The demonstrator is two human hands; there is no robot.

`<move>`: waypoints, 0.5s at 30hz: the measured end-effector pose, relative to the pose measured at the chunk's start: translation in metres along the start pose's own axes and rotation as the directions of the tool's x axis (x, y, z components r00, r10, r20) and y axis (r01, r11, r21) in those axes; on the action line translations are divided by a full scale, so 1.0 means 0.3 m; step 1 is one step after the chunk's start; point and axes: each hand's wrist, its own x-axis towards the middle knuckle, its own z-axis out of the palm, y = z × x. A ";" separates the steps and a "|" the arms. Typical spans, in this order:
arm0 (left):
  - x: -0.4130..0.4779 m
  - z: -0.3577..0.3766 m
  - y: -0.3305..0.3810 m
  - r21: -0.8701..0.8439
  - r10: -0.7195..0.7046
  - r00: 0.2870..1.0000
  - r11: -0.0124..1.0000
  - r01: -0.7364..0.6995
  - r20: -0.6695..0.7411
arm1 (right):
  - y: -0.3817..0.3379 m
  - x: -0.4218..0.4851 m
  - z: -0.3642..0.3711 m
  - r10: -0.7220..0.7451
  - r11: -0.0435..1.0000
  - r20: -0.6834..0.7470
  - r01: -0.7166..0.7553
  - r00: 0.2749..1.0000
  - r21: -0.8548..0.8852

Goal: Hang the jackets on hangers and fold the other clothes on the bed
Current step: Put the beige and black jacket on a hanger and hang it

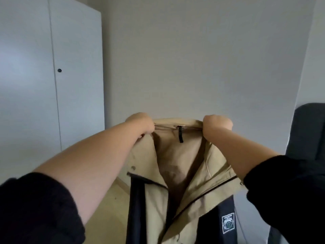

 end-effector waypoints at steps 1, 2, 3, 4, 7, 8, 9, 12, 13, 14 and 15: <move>0.014 -0.001 0.009 -0.143 -0.037 0.994 0.989 0.022 -0.104 | 0.014 -0.005 0.003 -0.016 1.000 -0.083 0.018 0.996 0.025; 0.021 -0.010 0.021 -0.310 -0.105 0.968 0.950 0.030 -0.226 | 0.033 -0.003 0.007 -0.030 0.998 -0.208 0.040 0.978 0.047; 0.027 -0.018 0.034 -0.460 -0.166 0.950 0.887 0.027 -0.263 | 0.057 0.006 0.014 -0.017 0.996 -0.302 0.044 0.953 0.083; 0.019 -0.024 0.049 -0.579 -0.178 0.969 0.814 0.046 -0.173 | 0.080 0.010 0.017 0.037 0.991 -0.285 0.003 0.958 0.137; -0.054 0.044 0.107 -0.677 0.040 0.916 0.687 0.265 0.399 | 0.122 -0.003 0.058 0.167 0.935 0.158 -0.207 0.973 0.288; -0.065 0.076 0.124 -0.699 0.070 0.880 0.638 0.323 0.470 | 0.126 -0.018 0.078 0.182 0.910 0.246 -0.257 0.952 0.325; -0.072 0.107 0.140 -0.765 0.092 0.873 0.532 0.364 0.480 | 0.130 -0.031 0.101 0.199 0.887 0.252 -0.283 0.947 0.365; -0.053 0.145 0.209 -0.915 0.030 0.921 0.125 0.383 0.389 | 0.158 -0.038 0.122 0.319 0.785 0.179 -0.365 0.931 0.501; -0.047 0.147 0.240 -0.922 0.004 0.922 0.003 0.387 0.387 | 0.179 -0.036 0.112 0.344 0.736 0.199 -0.395 0.918 0.550; -0.055 0.141 0.271 -0.926 -0.016 0.927 -0.069 0.372 0.374 | 0.198 -0.036 0.090 0.362 0.677 0.240 -0.431 0.901 0.597; -0.062 0.133 0.306 -0.931 -0.040 0.934 -0.097 0.351 0.356 | 0.219 -0.031 0.065 0.378 0.607 0.285 -0.468 0.881 0.642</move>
